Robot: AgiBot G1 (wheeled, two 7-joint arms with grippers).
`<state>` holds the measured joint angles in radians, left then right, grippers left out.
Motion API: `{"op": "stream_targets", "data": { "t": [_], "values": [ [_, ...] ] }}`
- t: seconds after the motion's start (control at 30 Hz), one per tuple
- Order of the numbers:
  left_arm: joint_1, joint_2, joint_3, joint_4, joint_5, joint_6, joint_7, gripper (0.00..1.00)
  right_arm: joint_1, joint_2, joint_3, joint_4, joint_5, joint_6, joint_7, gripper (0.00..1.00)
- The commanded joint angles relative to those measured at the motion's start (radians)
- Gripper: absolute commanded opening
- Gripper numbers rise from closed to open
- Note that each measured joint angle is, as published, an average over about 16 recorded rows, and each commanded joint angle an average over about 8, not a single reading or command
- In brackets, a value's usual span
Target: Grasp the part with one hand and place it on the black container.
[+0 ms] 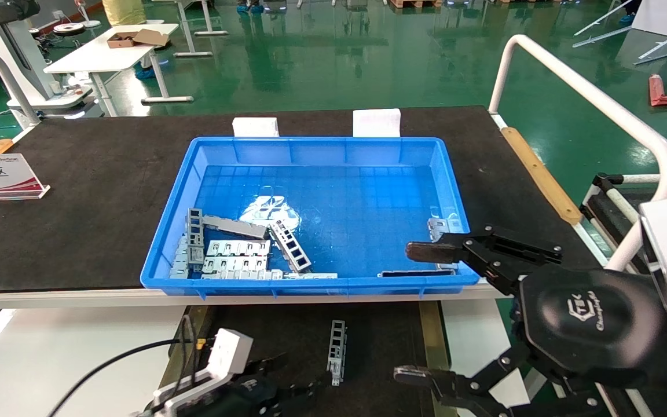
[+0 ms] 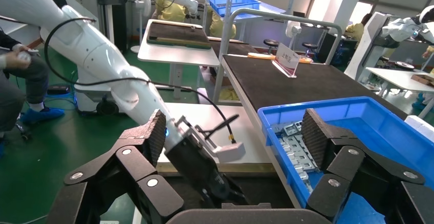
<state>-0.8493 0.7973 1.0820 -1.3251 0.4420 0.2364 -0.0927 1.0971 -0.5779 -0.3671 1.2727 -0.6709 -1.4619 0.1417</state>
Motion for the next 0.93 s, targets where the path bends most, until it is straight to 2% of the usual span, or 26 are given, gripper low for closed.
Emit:
{"op": "stream_targets", "data": {
  "t": [0.03,0.57,0.93],
  "values": [
    [-0.004,-0.037,-0.003,-0.006,0.008,0.052,0.012,1.0,0.0,0.0,0.0,0.0,0.0,0.0,0.0,1.0],
    [0.012,-0.24,-0.077,-0.011,0.003,0.323,0.115,1.0,0.0,0.0,0.0,0.0,0.0,0.0,0.0,1.0],
    [0.011,-0.299,-0.106,-0.014,-0.034,0.381,0.112,1.0,0.0,0.0,0.0,0.0,0.0,0.0,0.0,1.0]
  ]
}}
